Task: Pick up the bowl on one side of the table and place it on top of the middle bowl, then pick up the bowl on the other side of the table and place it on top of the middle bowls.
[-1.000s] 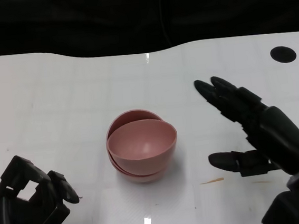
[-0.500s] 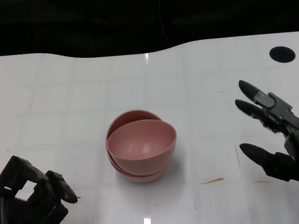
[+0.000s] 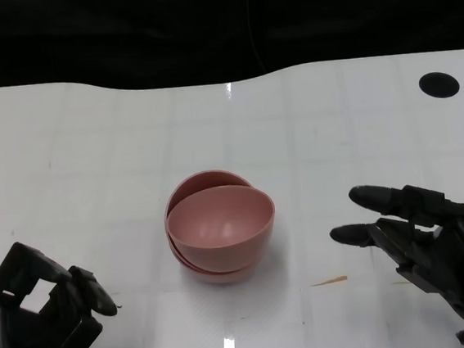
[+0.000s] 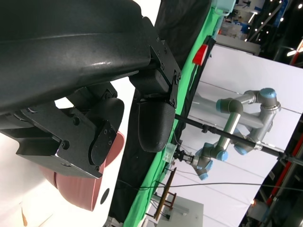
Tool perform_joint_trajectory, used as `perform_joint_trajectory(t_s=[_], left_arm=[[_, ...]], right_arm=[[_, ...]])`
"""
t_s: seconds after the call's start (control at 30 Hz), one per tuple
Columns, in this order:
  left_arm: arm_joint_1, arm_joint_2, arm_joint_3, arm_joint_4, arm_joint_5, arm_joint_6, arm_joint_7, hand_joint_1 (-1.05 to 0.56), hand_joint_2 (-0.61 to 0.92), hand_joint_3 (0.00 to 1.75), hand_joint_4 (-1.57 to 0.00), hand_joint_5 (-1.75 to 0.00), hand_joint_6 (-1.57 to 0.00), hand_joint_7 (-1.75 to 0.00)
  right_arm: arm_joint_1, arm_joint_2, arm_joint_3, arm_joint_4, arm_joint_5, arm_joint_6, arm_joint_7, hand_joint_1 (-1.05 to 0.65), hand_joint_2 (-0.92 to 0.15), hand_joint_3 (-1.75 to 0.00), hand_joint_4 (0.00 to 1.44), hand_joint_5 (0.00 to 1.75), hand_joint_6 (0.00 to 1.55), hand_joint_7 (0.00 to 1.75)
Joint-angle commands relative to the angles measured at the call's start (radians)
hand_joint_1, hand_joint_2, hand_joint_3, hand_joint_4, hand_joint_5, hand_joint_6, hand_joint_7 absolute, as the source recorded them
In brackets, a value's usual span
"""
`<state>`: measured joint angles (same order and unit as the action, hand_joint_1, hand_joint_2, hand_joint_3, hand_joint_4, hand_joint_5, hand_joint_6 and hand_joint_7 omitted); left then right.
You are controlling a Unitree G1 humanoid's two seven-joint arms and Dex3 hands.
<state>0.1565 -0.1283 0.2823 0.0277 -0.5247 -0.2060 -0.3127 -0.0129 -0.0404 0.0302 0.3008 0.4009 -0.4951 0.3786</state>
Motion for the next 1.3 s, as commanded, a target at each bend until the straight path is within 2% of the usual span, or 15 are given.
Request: perform_joint_trajectory(t_s=[0.03,0.07,0.13,0.27,0.37,0.47,0.53,0.83,1.1,1.3], left_arm=[[0.005,0.017,0.01,-0.002,0.006,0.0,0.014,0.11,0.68,1.46,-0.91,-1.75,-0.7,-1.75],[0.004,0.018,0.011,0.001,0.006,-0.003,0.011,0.11,0.68,1.45,-0.91,-1.75,-0.69,-1.75],[0.002,0.021,0.014,0.008,0.002,-0.006,0.004,0.1,0.68,1.45,-0.91,-1.75,-0.69,-1.75],[0.003,0.023,0.017,0.009,0.001,-0.001,0.005,0.1,0.68,1.46,-0.91,-1.75,-0.69,-1.75],[0.007,0.026,0.018,0.006,0.002,0.007,0.009,0.1,0.68,1.45,-0.91,-1.75,-0.7,-1.75],[0.008,0.027,0.017,0.007,0.008,0.006,0.011,0.11,0.68,1.45,-0.91,-1.75,-0.7,-1.75],[0.008,0.027,0.016,0.008,0.017,0.008,0.018,0.11,0.68,1.44,-0.91,-1.75,-0.7,-1.75],[-0.005,0.021,0.014,0.018,0.018,0.015,0.028,0.11,0.67,1.44,-0.92,-1.75,-0.71,-1.75],[-0.018,0.031,0.022,0.041,0.017,0.003,0.019,0.1,0.66,1.44,-0.93,-1.75,-0.71,-1.75],[-0.021,0.034,0.022,0.048,0.025,0.0,0.021,0.1,0.63,1.47,-0.94,-1.75,-0.73,-1.75]], right_arm=[[0.025,0.014,-0.032,0.019,0.004,0.028,0.009,-0.22,-0.92,-0.3,0.91,1.03,1.06,0.49],[0.027,0.019,-0.038,0.026,0.007,0.033,0.016,-0.2,-0.92,-0.32,0.86,1.19,0.99,0.68],[0.026,0.031,-0.052,0.04,0.012,0.037,0.031,-0.17,-0.91,-0.38,0.81,1.34,0.9,0.9],[0.018,0.047,-0.075,0.073,0.004,0.025,0.052,-0.15,-0.89,-0.43,0.79,1.43,0.85,1.03],[-0.003,0.057,-0.102,0.148,-0.002,-0.015,0.078,-0.1,-0.77,-0.71,0.73,1.61,0.75,1.27],[-0.019,0.061,-0.123,0.191,-0.013,-0.046,0.09,-0.09,-0.75,-0.77,0.76,1.65,0.74,1.33],[-0.027,0.063,-0.136,0.211,-0.021,-0.065,0.096,-0.1,-0.77,-0.76,0.78,1.69,0.71,1.41],[-0.054,0.064,-0.169,0.277,-0.022,-0.117,0.139,-0.16,-0.82,-0.65,0.79,1.75,0.67,1.46],[-0.042,0.088,-0.172,0.25,-0.047,-0.114,0.089,-0.15,-0.8,-0.69,0.81,1.75,0.65,1.55],[-0.043,0.088,-0.176,0.249,-0.054,-0.111,0.072,-0.16,-0.79,-0.7,0.82,1.75,0.65,1.54]])
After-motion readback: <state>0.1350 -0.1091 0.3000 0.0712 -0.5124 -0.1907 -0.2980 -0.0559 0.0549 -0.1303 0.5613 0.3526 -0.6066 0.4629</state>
